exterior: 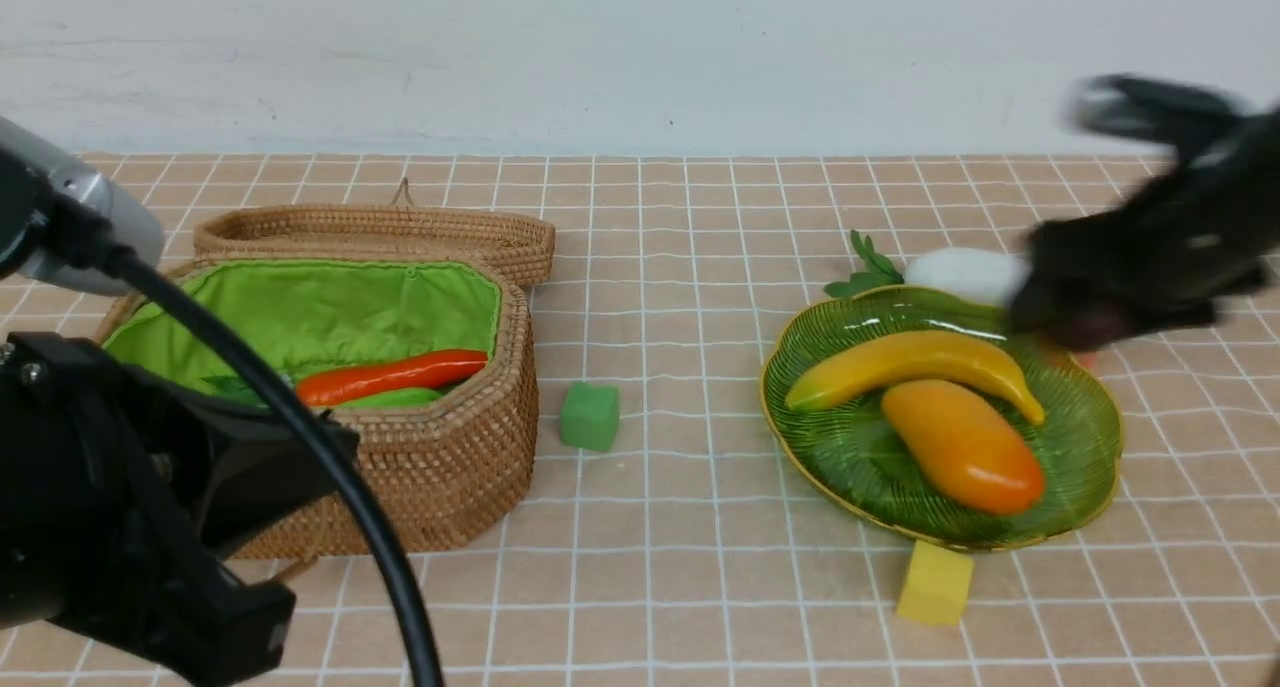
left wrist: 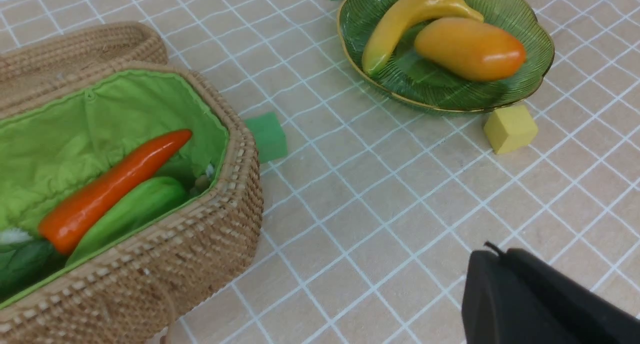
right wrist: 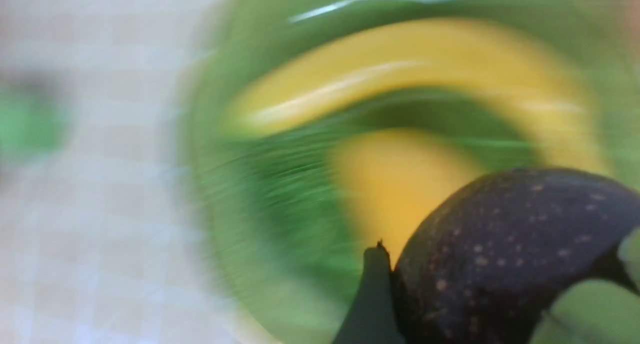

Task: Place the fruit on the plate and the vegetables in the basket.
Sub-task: Use the right arm to grab a mangosteen and put it into the right plate, then take a daikon with your right arm and place it on the basket on the left.

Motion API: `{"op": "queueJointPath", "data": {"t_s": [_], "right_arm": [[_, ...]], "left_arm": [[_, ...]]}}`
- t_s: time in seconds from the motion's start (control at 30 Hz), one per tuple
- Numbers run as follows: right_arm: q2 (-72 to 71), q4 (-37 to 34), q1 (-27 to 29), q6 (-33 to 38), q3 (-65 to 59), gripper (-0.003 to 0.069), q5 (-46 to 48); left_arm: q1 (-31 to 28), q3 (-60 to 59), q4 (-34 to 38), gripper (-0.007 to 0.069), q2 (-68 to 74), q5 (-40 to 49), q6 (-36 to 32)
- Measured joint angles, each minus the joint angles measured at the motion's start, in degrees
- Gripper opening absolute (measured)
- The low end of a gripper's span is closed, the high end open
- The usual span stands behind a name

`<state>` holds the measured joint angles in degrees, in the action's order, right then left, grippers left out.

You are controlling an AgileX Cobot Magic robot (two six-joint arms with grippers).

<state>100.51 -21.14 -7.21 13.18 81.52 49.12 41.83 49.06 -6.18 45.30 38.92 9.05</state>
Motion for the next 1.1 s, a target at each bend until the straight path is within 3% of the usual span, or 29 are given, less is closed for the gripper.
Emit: {"op": "queueJointPath", "data": {"t_s": [0.23,0.43,0.67,0.77,0.87,0.93,1.07,1.1], "right_arm": [[6.1,2.0,-8.1,5.2,0.0,0.0573,-4.8],[8.2,6.4,-8.5,5.6,0.2,0.0678,-7.6],[4.3,11.6,-8.5,5.2,3.9,0.0663,-3.2],[1.8,17.8,-6.5,-0.4,8.8,0.0589,-1.2],[2.1,19.9,-3.5,-0.5,12.9,0.0537,0.2],[3.8,19.4,-0.2,2.1,17.6,0.0505,3.0],[14.1,9.4,7.7,16.7,32.4,0.0495,13.1],[15.2,8.9,8.2,17.4,33.7,0.0496,13.6]], "left_arm": [[0.0,0.0,0.0,-0.0013,0.0,0.5,0.0],[0.0,0.0,0.0,-0.0013,0.0,0.5,0.0],[0.0,0.0,0.0,-0.0013,0.0,0.5,0.0],[0.0,0.0,0.2,-0.0013,0.0,0.5,0.0],[0.0,0.0,0.2,-0.0013,0.0,0.5,0.0],[0.0,0.0,0.3,-0.0013,0.0,0.5,0.0],[0.0,0.0,0.5,-0.0013,0.0,0.5,0.0],[0.0,0.0,0.5,-0.0013,0.0,0.5,0.0]]}}
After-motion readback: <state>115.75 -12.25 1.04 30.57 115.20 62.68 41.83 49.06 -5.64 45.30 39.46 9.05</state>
